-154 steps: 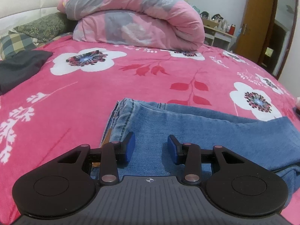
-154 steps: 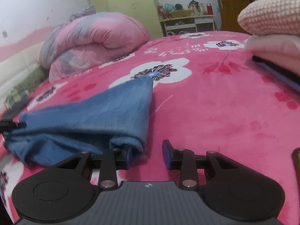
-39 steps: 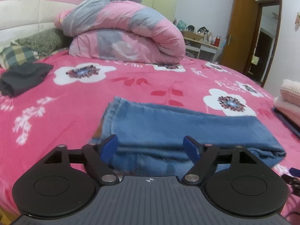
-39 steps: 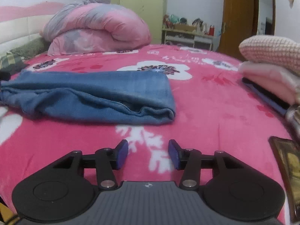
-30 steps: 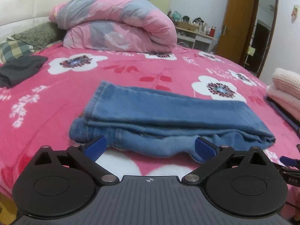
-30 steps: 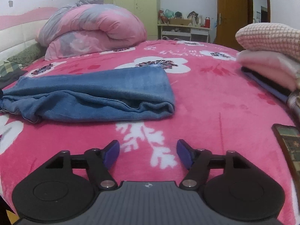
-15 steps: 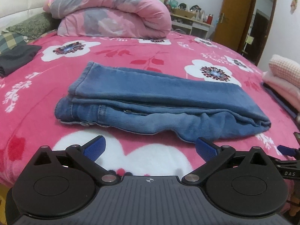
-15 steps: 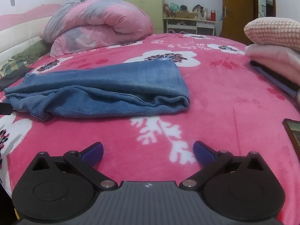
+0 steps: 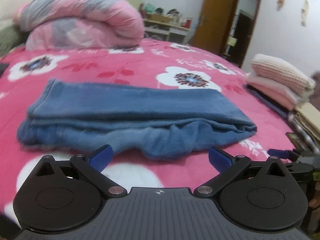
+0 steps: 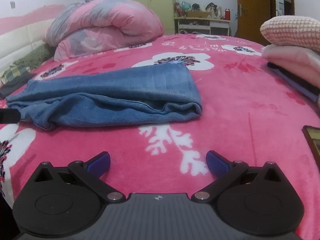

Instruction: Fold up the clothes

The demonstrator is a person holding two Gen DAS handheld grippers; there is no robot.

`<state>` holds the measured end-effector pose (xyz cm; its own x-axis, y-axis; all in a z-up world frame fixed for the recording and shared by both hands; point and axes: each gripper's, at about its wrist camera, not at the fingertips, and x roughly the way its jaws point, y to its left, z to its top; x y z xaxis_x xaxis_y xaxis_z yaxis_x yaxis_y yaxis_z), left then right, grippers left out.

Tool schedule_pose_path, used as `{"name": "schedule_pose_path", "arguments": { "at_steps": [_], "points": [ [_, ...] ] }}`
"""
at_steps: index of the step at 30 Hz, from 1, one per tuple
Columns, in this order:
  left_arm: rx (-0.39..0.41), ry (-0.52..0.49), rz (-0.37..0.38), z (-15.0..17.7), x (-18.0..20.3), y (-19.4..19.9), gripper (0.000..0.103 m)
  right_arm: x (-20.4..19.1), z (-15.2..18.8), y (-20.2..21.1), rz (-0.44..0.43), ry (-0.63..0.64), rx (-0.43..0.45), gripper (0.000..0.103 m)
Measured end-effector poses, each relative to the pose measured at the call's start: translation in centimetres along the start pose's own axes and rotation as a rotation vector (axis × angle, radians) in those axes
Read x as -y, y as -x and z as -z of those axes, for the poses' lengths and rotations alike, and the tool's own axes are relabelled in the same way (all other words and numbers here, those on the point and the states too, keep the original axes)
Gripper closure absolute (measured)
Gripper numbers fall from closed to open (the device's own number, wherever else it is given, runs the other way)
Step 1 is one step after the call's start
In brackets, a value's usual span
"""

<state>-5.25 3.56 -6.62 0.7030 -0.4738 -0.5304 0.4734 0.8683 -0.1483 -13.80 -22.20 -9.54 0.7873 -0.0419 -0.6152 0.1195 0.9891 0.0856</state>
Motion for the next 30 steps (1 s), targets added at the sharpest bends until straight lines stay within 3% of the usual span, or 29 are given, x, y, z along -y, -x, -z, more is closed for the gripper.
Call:
{"name": "schedule_pose_path", "arguments": {
  "at_steps": [3, 8, 11, 15, 18, 19, 20, 21, 24, 30],
  "points": [
    [0.042, -0.111, -0.023, -0.4, 1.0, -0.8, 0.000, -0.1, -0.6, 0.2, 0.001, -0.013, -0.012, 0.000],
    [0.099, -0.308, -0.036, -0.3, 2.8, -1.9, 0.003, 1.0, -1.9, 0.4, -0.194, -0.144, 0.032, 0.000],
    [0.117, -0.403, -0.015, 0.3, 4.0, -2.2, 0.009, 1.1, -2.8, -0.2, -0.278, -0.181, 0.038, 0.015],
    [0.100, -0.503, 0.032, 1.2, 5.4, -3.0, 0.034, 0.8, -3.4, -1.2, -0.334, -0.214, 0.017, 0.044],
    [0.073, -0.602, 0.030, 2.0, 6.6, -3.9, 0.051, 0.9, -3.5, -1.5, -0.327, -0.225, 0.006, 0.058],
    [0.071, -0.642, 0.008, 2.3, 6.9, -4.2, 0.053, 1.1, -3.4, -1.6, -0.331, -0.236, 0.003, 0.059],
    [0.076, -0.684, -0.029, 2.6, 7.3, -4.5, 0.065, 1.2, -3.4, -1.6, -0.335, -0.247, 0.000, 0.060],
    [0.081, -0.705, -0.059, 2.7, 7.5, -4.7, 0.085, 1.3, -3.3, -1.6, -0.333, -0.247, 0.002, 0.062],
    [0.090, -0.688, -0.082, 1.8, 7.2, -4.6, 0.097, 1.5, -3.0, -1.3, -0.326, -0.249, 0.010, 0.062],
    [0.050, -0.544, 0.010, -1.2, 5.4, -4.5, 0.099, 2.4, -2.9, -1.4, -0.386, -0.311, 0.004, 0.062]
  ]
}}
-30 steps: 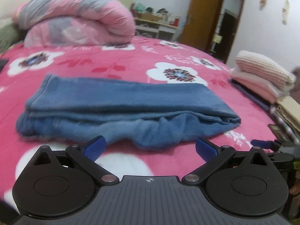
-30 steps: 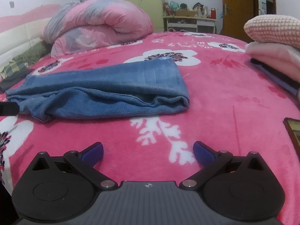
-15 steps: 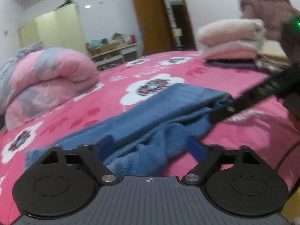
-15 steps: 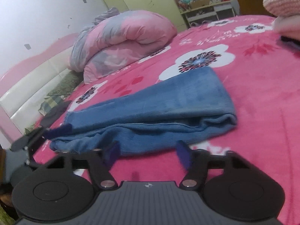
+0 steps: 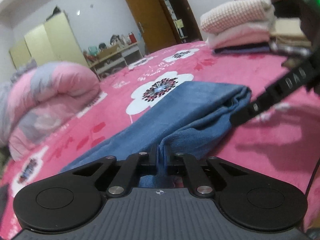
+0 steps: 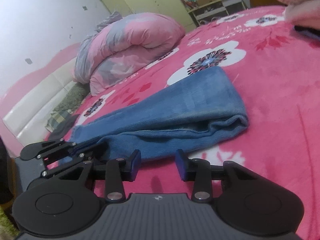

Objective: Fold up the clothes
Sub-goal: 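Grasp the jeans edge with the left gripper while the right gripper grasps the other end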

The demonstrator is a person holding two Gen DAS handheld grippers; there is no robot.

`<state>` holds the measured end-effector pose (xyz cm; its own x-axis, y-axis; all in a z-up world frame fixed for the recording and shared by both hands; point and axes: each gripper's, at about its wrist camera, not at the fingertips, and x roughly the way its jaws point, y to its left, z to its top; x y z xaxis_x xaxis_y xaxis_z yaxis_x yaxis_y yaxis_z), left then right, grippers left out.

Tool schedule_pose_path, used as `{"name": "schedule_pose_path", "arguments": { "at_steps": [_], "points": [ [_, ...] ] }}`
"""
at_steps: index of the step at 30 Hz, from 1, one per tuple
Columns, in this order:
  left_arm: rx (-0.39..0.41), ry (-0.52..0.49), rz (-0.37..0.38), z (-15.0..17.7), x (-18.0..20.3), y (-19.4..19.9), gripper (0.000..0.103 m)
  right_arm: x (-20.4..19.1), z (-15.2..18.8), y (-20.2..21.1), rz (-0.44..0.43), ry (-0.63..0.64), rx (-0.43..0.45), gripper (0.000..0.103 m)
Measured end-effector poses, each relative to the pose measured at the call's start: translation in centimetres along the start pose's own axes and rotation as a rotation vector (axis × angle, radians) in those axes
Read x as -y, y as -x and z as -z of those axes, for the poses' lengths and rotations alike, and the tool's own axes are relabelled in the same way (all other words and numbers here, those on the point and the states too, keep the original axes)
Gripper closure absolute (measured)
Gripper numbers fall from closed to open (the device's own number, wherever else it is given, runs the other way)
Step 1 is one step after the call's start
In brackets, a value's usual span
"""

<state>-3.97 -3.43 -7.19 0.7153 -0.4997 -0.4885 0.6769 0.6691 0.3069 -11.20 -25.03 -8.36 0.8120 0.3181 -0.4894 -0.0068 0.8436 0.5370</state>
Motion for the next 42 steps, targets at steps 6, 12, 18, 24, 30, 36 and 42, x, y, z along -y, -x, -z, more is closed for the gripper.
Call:
{"name": "schedule_pose_path", "arguments": {
  "at_steps": [6, 12, 18, 24, 30, 36, 42],
  "points": [
    [-0.034, 0.246, 0.148, -0.4, -4.0, -0.9, 0.099, 1.8, -0.4, -2.7, -0.139, -0.200, -0.112, 0.062],
    [-0.041, 0.312, 0.209, 0.6, -4.6, -0.8, 0.099, 1.8, -1.1, -5.1, -0.155, -0.223, -0.128, 0.063],
    [-0.060, 0.229, 0.222, 1.1, -3.5, -0.4, 0.090, 2.1, -1.7, -5.5, -0.158, -0.236, -0.071, 0.067],
    [-0.078, 0.074, 0.161, 1.6, -1.1, -1.2, 0.080, 2.5, -1.6, -5.0, -0.145, -0.226, -0.005, 0.077],
    [-0.083, -0.043, 0.087, 2.4, 0.9, -1.1, 0.076, 2.1, -0.6, -4.3, -0.031, -0.095, -0.007, 0.077],
    [-0.055, 0.039, 0.121, 2.0, -0.2, 1.2, 0.059, 0.4, -0.3, -0.3, 0.056, 0.069, -0.002, 0.075],
    [-0.027, 0.136, 0.124, 1.6, -1.0, 2.7, 0.057, -4.3, -1.1, -0.1, 0.051, 0.265, 0.092, 0.075]
  ]
}}
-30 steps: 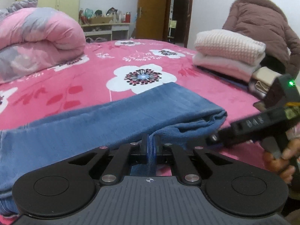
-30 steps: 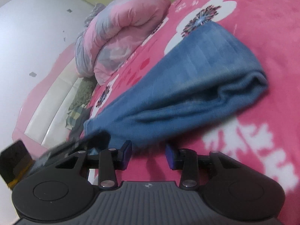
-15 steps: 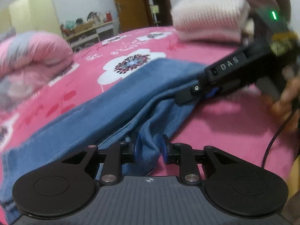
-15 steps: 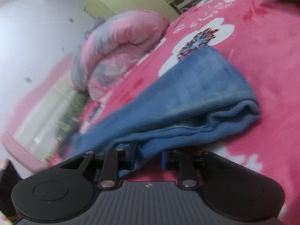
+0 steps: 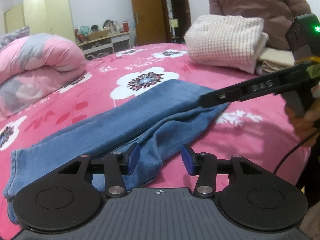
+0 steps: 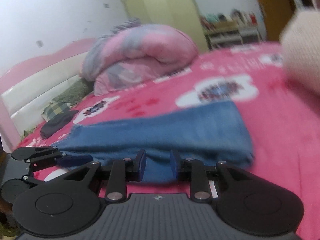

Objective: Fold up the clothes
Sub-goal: 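Grasp the jeans edge with the left gripper while the right gripper grasps the other end, then fold the jeans over and open both grippers above the folded stack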

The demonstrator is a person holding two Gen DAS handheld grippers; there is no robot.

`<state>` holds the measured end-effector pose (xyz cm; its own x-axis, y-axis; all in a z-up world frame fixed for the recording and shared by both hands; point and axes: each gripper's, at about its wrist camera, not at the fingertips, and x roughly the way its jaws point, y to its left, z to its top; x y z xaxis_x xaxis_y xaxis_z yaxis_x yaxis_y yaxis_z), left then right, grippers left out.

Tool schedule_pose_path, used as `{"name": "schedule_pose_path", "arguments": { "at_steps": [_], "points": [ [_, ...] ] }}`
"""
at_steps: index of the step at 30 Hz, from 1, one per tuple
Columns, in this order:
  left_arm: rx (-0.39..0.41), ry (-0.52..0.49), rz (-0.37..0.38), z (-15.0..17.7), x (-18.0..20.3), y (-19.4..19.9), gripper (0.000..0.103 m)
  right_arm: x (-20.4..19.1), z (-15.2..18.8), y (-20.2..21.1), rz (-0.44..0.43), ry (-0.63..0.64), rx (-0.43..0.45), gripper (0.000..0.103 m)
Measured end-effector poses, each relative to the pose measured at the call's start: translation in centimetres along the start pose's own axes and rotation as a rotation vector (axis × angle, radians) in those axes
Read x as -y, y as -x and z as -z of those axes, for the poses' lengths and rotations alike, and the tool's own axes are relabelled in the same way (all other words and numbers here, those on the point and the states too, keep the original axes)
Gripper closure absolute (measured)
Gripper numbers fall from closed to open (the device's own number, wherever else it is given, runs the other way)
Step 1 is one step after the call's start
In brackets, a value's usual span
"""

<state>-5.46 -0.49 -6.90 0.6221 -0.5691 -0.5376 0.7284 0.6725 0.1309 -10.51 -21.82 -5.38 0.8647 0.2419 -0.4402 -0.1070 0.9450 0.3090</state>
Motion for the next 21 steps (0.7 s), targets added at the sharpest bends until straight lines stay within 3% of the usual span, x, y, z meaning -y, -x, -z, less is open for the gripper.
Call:
{"name": "schedule_pose_path", "arguments": {
  "at_steps": [4, 7, 14, 18, 21],
  "points": [
    [-0.018, 0.028, -0.012, 0.3, -0.1, -0.3, 0.057, -2.5, -0.1, -2.6, -0.026, 0.113, -0.014, 0.075],
    [-0.025, 0.061, -0.012, 0.4, -0.5, 0.0, 0.057, -2.8, 1.6, -5.6, 0.079, 0.201, -0.127, 0.076],
    [0.036, 0.202, -0.010, -0.9, -3.0, 1.5, 0.057, -1.3, 3.5, -4.6, 0.085, 0.189, -0.111, 0.077],
    [0.056, 0.278, -0.095, -1.9, -4.4, 0.4, 0.054, -1.8, 3.6, -4.6, 0.104, 0.215, -0.109, 0.077],
    [0.021, 0.296, -0.189, -2.0, -5.3, -1.2, 0.053, -1.7, 3.7, -4.2, 0.109, 0.213, -0.114, 0.077]
  ]
}}
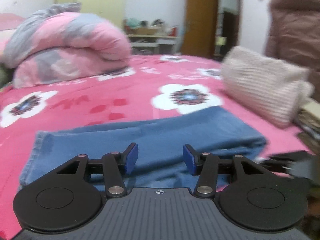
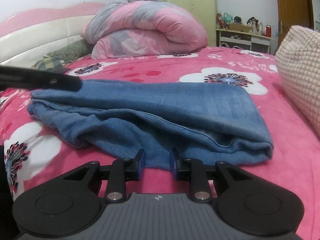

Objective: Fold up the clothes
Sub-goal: 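Fold the jeans over and open both grippers above the folded stack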

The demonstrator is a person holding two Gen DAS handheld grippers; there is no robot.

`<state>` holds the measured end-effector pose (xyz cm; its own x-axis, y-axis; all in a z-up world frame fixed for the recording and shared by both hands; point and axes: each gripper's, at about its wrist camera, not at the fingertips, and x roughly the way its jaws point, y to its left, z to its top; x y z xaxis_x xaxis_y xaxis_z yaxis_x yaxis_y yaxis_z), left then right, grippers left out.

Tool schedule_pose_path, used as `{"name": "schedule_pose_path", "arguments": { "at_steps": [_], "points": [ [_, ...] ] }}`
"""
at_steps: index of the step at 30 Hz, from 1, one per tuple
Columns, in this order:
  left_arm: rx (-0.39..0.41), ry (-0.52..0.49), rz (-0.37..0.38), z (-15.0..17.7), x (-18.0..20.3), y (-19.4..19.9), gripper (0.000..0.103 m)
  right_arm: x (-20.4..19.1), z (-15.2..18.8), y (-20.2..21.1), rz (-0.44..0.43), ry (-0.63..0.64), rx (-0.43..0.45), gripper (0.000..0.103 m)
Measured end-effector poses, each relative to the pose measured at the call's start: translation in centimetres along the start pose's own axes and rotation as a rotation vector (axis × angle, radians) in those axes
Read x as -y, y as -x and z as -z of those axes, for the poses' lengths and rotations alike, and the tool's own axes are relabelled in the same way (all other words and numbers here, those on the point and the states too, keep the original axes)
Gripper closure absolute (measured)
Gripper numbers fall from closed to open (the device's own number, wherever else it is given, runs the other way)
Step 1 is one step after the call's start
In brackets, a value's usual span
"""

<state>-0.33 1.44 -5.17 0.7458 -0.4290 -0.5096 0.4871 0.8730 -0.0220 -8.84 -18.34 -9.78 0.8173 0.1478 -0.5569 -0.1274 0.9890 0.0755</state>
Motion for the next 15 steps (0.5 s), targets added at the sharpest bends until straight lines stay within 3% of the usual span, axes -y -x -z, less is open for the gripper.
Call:
{"name": "schedule_pose_path", "arguments": {
  "at_steps": [4, 7, 11, 15],
  "points": [
    [-0.075, 0.020, -0.040, 0.8, -1.0, -2.0, 0.053, 0.3, -0.1, 1.6, -0.018, -0.022, -0.013, 0.075],
    [-0.105, 0.043, -0.040, 1.5, -1.6, -2.5, 0.050, 1.1, -1.4, 3.9, -0.050, -0.057, 0.063, 0.075],
    [-0.104, 0.042, -0.043, 1.7, -1.7, -2.3, 0.050, 1.7, -4.4, 4.4, -0.006, -0.045, 0.168, 0.075],
    [-0.106, 0.044, -0.045, 1.9, -1.7, -2.2, 0.049, 2.4, -5.4, 1.6, 0.067, -0.062, 0.160, 0.075]
  ]
}}
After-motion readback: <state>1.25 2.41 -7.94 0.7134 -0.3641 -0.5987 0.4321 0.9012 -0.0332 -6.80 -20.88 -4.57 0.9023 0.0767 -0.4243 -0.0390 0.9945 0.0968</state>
